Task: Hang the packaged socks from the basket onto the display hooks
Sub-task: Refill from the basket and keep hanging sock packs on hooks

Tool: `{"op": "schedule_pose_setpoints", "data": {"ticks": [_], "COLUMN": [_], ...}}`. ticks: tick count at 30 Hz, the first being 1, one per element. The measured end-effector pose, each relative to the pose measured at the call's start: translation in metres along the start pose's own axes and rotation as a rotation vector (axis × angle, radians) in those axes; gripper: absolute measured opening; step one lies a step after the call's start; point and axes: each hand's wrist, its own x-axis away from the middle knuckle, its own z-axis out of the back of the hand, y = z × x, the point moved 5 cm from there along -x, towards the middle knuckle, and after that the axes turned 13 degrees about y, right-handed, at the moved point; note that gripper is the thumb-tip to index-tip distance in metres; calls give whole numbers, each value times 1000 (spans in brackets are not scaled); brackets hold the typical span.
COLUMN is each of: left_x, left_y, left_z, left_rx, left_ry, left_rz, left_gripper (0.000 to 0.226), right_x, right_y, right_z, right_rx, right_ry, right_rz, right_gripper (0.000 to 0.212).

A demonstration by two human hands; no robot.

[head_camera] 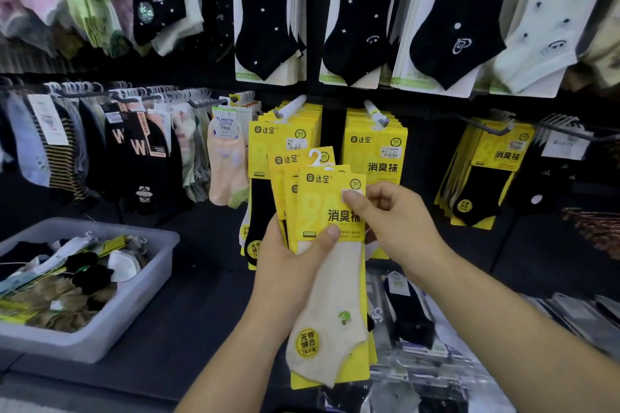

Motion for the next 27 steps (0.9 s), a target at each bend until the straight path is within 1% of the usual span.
{"op": "schedule_pose_setpoints", "data": {"ticks": [2, 3, 5, 7, 9, 11, 14, 17, 19, 23, 25, 27], "left_x": [0, -1, -3, -3, -4, -3, -2, -2, -2, -3, -2, -2], "left_y": [-2, -3, -5, -7, -8, -9, -9, -8, -7, -7, -8, -7], "left_z": [1, 2, 4, 5, 5, 4, 3, 4, 5, 5, 5, 5], "left_rx": [48, 57, 17, -42, -89, -123, -170, -197, -218, -239, -257, -260], "left_ry": [7, 15, 27, 32, 28, 16, 3, 8, 6, -4, -9, -10], "left_rz": [48, 65, 57, 32, 10, -22, -57, -80, -104, -113, -116, -110], "left_gripper": [43, 39, 28, 27, 28, 29, 31, 32, 32, 31, 32, 32], "right_x": [0, -1, -3, -5, -9, -16, -27, -31, -32, -37, -38, -39], "right_y": [4, 7, 13, 16, 12, 1, -15, -24, -29, -31, -31, -33], "right_z": [3, 5, 10, 14, 19, 25, 27, 23, 22, 22, 23, 23], "right_rx": [-63, -98, -162, -172, -144, -101, 88, 235, 245, 290, 264, 222], "right_ry": [5, 1, -23, -54, -58, -51, -100, -163, -209, -271, -263, -238], "right_rz": [-76, -117, -191, -218, -184, -103, 33, 109, 109, 49, 20, 19], "right_gripper": [26, 22, 16, 16, 22, 19, 6, 11, 11, 9, 6, 11]}}
